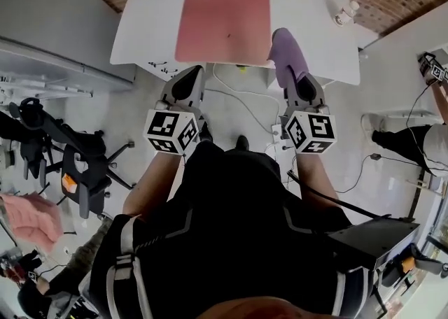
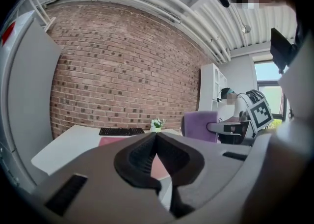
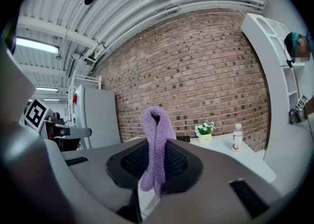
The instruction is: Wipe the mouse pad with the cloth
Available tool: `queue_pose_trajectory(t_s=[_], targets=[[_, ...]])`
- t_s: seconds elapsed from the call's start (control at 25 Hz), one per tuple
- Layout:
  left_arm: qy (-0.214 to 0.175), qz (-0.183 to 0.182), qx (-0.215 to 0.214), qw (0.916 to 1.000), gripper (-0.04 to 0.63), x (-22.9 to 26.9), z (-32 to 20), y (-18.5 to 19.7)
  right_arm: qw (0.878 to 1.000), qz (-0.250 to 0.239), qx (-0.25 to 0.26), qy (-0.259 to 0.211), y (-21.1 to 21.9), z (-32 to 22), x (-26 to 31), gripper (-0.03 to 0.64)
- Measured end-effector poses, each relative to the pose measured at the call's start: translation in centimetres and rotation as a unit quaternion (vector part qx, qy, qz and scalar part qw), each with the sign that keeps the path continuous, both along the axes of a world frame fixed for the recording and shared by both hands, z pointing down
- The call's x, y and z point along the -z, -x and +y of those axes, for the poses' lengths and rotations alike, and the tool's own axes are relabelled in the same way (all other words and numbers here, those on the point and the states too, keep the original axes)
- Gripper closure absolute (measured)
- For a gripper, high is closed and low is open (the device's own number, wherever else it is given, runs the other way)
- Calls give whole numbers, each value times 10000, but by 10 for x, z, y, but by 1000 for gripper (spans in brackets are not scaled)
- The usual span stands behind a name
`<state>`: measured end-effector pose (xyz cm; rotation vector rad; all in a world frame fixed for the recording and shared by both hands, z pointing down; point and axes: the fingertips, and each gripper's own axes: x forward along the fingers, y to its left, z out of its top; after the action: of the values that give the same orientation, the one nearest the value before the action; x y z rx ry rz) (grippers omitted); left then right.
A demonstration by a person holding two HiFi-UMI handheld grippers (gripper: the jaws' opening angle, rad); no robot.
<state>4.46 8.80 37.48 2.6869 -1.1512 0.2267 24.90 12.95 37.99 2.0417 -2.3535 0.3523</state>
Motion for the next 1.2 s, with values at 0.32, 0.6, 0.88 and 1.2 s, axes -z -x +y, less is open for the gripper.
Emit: queue_pose_trajectory(t_s=[0.32,0.6,0.88,1.2], targets=[[140,-5,-330,9994,591,-16,-52,9,9983,241,-421,328,-8,-38,-28,558],[307,-37,-726,9969,591,-35,-93,14,9926,543,-768,766,-7,-64,-69,558],[457,-123,-838,9954,591,-59,-130,29,9845,922,-1120,990,-7,-82,-101,558],[647,-185,-894,9937,591,-87,-168,51,9674,1255,-1648,1458,-16,-96,-136,558]])
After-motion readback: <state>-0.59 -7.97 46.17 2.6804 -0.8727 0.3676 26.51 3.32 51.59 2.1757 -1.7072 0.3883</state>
